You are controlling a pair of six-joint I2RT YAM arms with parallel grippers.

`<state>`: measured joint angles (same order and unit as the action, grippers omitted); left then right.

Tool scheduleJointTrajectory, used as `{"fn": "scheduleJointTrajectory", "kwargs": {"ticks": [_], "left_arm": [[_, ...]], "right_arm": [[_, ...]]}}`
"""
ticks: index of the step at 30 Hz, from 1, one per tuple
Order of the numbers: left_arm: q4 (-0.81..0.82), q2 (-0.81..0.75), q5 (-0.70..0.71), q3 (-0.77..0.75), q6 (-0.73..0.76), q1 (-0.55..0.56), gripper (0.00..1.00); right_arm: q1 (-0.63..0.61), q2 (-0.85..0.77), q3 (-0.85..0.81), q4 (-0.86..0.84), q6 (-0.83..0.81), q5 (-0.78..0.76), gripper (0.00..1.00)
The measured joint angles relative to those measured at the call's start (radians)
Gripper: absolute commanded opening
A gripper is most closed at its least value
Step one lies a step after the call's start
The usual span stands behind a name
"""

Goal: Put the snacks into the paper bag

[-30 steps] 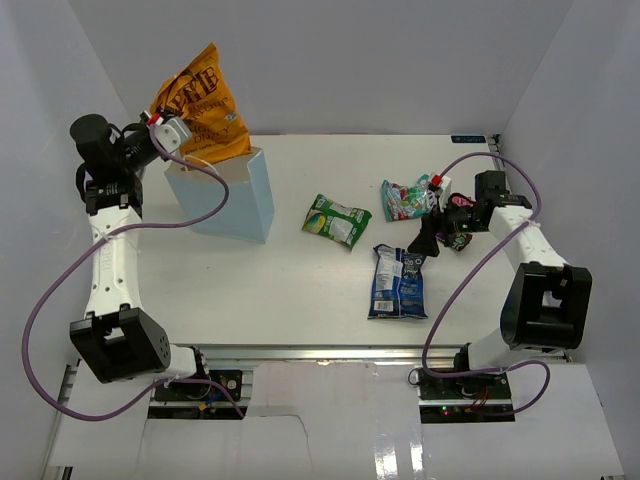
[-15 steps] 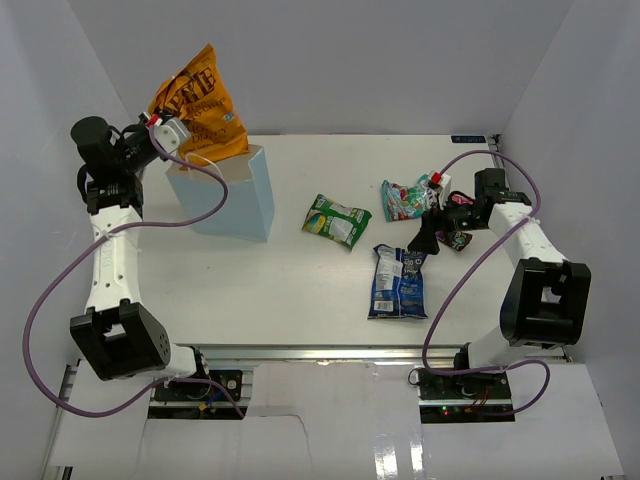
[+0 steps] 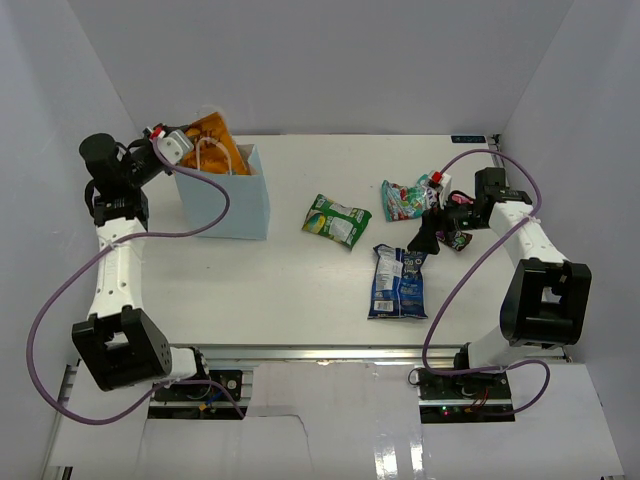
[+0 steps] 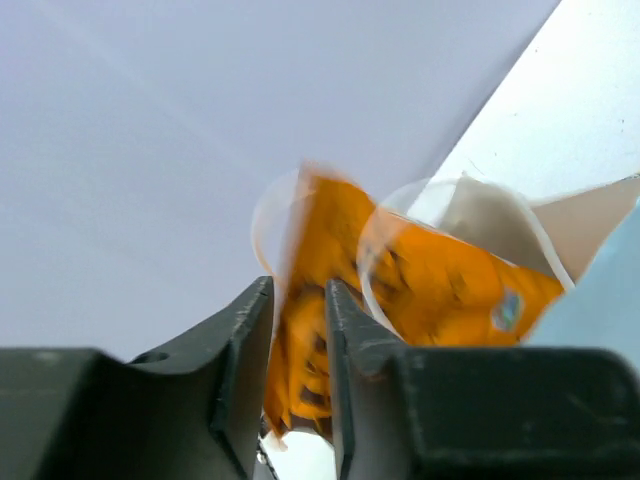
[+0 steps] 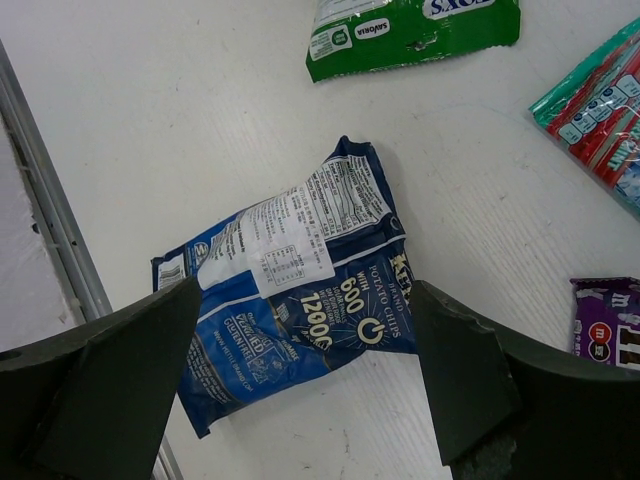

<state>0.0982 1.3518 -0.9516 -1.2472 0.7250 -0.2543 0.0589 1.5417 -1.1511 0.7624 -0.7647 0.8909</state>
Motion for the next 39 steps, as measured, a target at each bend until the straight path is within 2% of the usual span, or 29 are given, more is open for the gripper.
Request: {"fn": "scheduleJointTrajectory", "kwargs": {"ticks": [4, 8, 11, 12, 14, 17, 20, 24, 29, 31, 35, 39], "left_arm": [[0.023, -0.066, 0.01, 0.02, -0.029, 0.0, 0.47], [0.044, -0.121, 0.034, 0.031, -0.073, 0.0, 0.62], [0.066, -0.161, 0.057, 0.031, -0.153, 0.0, 0.68], [0.071, -0.175, 0.064, 0.031, -0.187, -0.001, 0.73], [0.082, -0.211, 0.082, 0.031, -0.276, -0.002, 0.77], [0.104, -0.29, 0.13, 0.045, -0.485, -0.002, 0.89], [0.109, -0.423, 0.183, 0.132, -0.709, -0.002, 0.97], [0.016, -0.62, 0.243, 0.275, -0.993, -0.004, 0.98], [-0.225, -0.798, 0.292, 0.43, -1.234, -0.005, 0.98], [-0.306, -0.861, 0.306, 0.524, -1.331, -0.005, 0.98], [-0.461, -0.981, 0.338, 0.727, -1.527, -0.005, 0.9], [-0.539, -1.046, 0.351, 0.853, -1.683, -0.005, 0.9]], "right_arm": [[0.0, 0.0, -0.005, 0.026, -0.008, 0.008, 0.9], [0.0, 0.0, -0.011, 0.045, -0.019, 0.017, 0.91], [-0.005, -0.006, -0.011, 0.054, -0.027, 0.025, 0.91], [-0.009, -0.01, -0.011, 0.055, -0.028, 0.026, 0.91], [-0.02, -0.019, -0.011, 0.055, -0.027, 0.026, 0.91], [-0.07, -0.029, -0.011, 0.04, 0.021, 0.003, 0.94], [-0.169, -0.03, -0.011, -0.025, 0.129, -0.08, 0.95], [-0.348, -0.028, -0.013, -0.135, 0.238, -0.238, 0.9], [-0.525, 0.074, -0.13, -0.21, 0.198, -0.357, 0.9], [-0.554, 0.156, -0.212, -0.228, 0.158, -0.384, 0.9], [-0.568, 0.357, -0.388, -0.25, 0.104, -0.461, 0.91], [-0.573, 0.514, -0.498, -0.25, 0.087, -0.549, 0.93]]}}
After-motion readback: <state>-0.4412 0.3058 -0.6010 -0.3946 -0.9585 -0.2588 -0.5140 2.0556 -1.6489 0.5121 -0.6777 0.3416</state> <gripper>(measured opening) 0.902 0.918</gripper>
